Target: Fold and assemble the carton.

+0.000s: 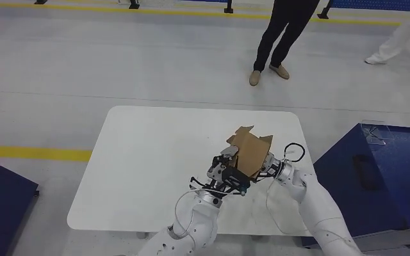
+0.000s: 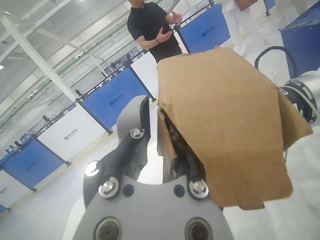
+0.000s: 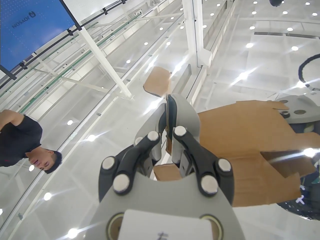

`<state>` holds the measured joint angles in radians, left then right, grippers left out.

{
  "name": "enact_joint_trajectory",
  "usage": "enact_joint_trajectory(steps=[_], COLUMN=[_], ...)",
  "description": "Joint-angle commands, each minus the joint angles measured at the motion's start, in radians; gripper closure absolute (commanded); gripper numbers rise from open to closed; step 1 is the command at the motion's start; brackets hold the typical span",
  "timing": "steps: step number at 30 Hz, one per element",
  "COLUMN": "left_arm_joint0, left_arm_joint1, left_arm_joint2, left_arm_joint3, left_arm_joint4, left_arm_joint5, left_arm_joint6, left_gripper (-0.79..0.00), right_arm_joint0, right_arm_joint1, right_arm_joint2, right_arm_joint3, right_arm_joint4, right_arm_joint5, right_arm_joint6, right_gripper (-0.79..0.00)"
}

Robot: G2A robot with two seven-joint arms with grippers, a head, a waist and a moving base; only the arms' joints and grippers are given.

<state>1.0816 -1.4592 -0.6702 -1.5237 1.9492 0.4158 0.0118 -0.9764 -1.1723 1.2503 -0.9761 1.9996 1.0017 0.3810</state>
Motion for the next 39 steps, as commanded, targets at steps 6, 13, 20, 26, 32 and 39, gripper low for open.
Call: enact_joint_trajectory(steps=[6,13,20,26,32,39], left_arm_joint0=[0.011,0.044,0.063,0.034,0.034,0.054], left_arm_joint1=[-0.006,-0.004,-0.015,-0.03,-0.03,-0.045], left_arm_joint2=[-0.016,-0.061,-0.154,-0.19,-0.19,-0.302], left_arm_joint3=[0.0,-0.05,-0.103,-0.082,-0.082,-0.135], left_arm_joint4=[0.005,-0.078,-0.451,-0.697,-0.697,-1.282], left_arm_joint5=[0.006,-0.054,-0.212,-0.304,-0.304,-0.347], left_arm_joint6=[0.02,0.005,-0.088,-0.16,-0.16,-0.41], left_gripper=[0.0,0.0,0.0,0.0,0.0,0.0], right_arm_joint0=[0.0,0.006,-0.021,-0.062,-0.064,-0.1], right_arm_joint1=[0.0,0.029,0.081,0.095,0.096,0.121], right_arm_joint2=[0.0,0.11,0.247,0.27,0.273,0.359], right_arm_joint3=[0.0,0.011,-0.048,-0.131,-0.141,-0.216], right_arm_joint4=[0.0,-0.089,-0.337,-0.494,-0.51,-0.652], right_arm_joint5=[0.001,-0.087,-0.137,-0.256,-0.283,-0.436], right_arm_joint6=[0.0,0.015,0.259,0.421,0.411,0.531], right_gripper=[-0.785,-0.785,-0.785,-0.785,-0.785,-0.785])
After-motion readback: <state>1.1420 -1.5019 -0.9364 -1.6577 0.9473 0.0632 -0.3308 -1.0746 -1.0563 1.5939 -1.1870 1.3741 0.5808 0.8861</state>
